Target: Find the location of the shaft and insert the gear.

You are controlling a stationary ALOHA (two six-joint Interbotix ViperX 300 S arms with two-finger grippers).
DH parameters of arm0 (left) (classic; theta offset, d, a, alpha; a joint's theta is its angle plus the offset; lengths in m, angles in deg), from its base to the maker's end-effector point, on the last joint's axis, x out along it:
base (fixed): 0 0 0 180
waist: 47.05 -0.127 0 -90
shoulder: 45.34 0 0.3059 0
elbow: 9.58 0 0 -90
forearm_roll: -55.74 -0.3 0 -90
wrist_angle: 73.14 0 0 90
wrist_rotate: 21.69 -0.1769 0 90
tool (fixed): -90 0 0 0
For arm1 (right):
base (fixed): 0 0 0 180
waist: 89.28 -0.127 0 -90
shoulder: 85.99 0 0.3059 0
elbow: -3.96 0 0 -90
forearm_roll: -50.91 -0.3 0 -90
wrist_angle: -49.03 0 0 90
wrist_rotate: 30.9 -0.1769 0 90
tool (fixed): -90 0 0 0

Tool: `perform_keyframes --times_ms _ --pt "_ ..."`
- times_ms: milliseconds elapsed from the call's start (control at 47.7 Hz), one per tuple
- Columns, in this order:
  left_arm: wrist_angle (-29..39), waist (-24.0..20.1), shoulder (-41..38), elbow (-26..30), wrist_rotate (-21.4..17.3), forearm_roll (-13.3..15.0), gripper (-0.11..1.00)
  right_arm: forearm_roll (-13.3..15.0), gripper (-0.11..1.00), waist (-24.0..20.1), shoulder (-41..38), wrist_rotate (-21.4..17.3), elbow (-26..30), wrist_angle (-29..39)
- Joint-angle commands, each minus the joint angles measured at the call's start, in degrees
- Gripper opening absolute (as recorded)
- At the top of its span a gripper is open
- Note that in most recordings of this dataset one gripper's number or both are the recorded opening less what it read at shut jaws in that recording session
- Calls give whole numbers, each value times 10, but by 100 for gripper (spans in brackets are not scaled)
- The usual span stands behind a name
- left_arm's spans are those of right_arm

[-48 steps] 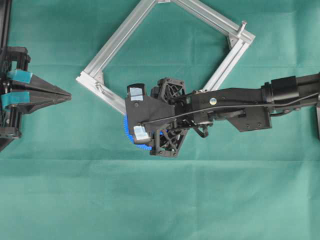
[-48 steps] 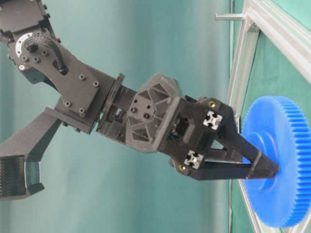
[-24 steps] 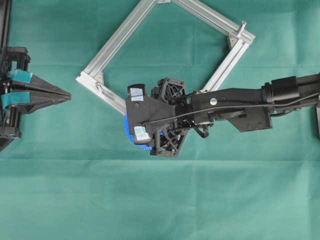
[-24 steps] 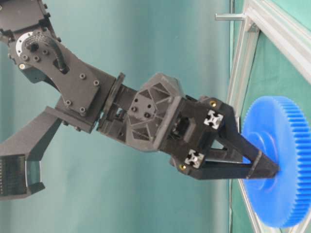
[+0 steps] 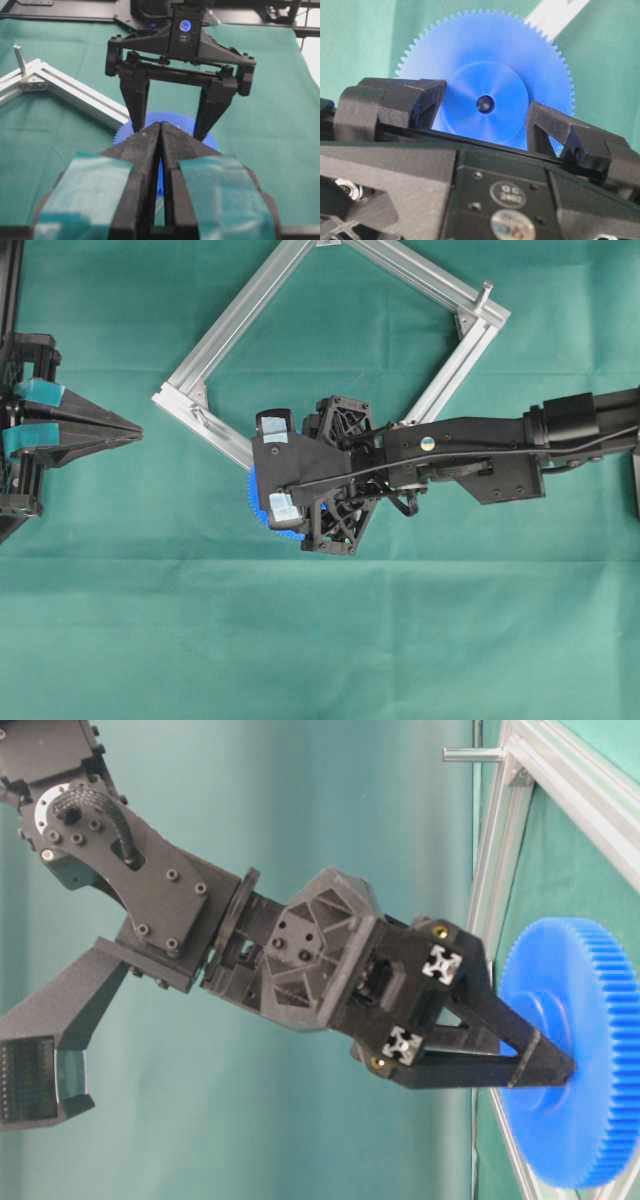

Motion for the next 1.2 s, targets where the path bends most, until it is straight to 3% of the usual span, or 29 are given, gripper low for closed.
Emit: perform_keyframes --times_ms 0,1175 --pt "-3 0 -3 16 0 1 2 -4 69 -17 9 1 3 -2" --pt "-3 0 -3 16 1 1 2 -4 69 -15 2 -7 -32 -18"
